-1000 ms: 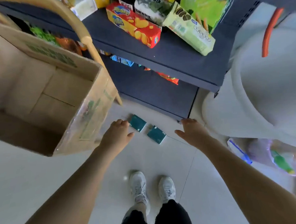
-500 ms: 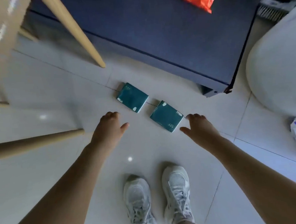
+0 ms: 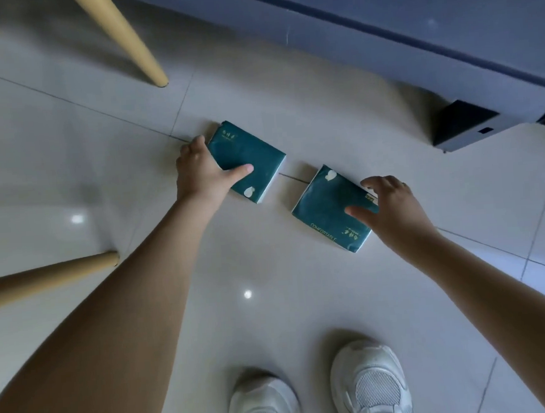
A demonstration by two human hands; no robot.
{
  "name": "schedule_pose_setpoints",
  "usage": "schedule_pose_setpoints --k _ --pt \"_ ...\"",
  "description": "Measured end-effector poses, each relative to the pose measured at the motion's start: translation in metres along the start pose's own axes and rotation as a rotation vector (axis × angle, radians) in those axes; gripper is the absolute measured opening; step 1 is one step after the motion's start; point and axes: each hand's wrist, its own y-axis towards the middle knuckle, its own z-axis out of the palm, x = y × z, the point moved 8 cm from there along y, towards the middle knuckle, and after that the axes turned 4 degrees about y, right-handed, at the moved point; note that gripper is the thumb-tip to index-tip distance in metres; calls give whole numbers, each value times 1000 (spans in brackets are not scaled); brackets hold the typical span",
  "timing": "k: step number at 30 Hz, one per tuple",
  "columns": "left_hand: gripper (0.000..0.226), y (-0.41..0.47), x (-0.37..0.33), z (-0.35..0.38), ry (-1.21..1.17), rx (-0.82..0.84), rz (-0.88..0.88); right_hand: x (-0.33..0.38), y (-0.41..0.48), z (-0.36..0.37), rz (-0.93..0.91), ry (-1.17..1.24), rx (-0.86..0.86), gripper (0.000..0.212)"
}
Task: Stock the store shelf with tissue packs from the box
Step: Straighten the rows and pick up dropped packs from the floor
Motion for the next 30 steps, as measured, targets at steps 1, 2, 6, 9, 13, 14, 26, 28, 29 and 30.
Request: schedule_pose_setpoints --k 1,2,6,9,13,14,26,28,29,30 --pt "93 4 5 6 18 36 -18 -1 0 0 -12 -3 2 54" --pt "94 5 10 9 14 73 -56 -1 1 -1 -26 -14 8 55" --pt "92 4 43 10 -285 122 -177 10 6 -10 -129 -97 56 61" --pt "74 -23 57 4 -505 108 -258 39 15 -9 -284 -128 170 68" --pt "40 -72 68 6 -737 102 -308 69 31 14 -394 -229 415 84" --pt "34 -85 72 9 -774 98 -332 73 36 20 -418 -297 460 87" --pt "28 -147 83 55 -1017 103 -450 63 46 29 -449 -484 321 71" --pt "29 -142 83 58 -1053 130 -444 57 45 27 -396 -452 307 70" --pt "31 -140 85 58 -1068 139 -445 54 45 25 -371 -443 301 68" --pt "31 -139 86 58 -1079 146 -444 51 44 23 -350 -439 295 66"
